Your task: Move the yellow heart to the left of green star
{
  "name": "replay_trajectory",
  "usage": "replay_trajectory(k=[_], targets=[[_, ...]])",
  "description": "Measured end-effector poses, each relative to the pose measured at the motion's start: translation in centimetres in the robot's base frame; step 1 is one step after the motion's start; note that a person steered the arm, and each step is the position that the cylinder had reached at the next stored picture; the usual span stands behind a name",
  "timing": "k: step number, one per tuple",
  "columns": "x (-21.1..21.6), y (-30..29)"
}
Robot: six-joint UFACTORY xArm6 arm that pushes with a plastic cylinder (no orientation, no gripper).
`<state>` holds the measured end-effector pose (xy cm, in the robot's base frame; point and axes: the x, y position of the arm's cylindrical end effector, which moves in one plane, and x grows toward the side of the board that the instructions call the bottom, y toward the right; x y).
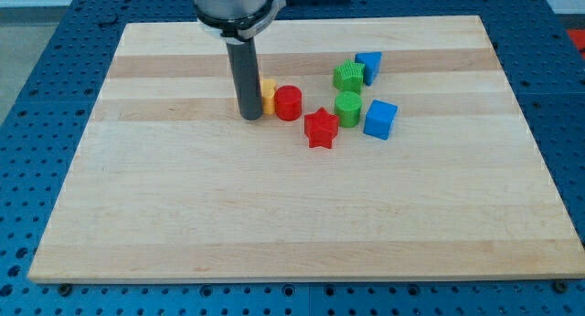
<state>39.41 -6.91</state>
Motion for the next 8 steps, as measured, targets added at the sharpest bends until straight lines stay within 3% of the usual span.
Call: replay_trajectory(k=[2,5,8], targets=[[-1.0,1.5],[-1.0,-4.3],[-4.1,-3.9]])
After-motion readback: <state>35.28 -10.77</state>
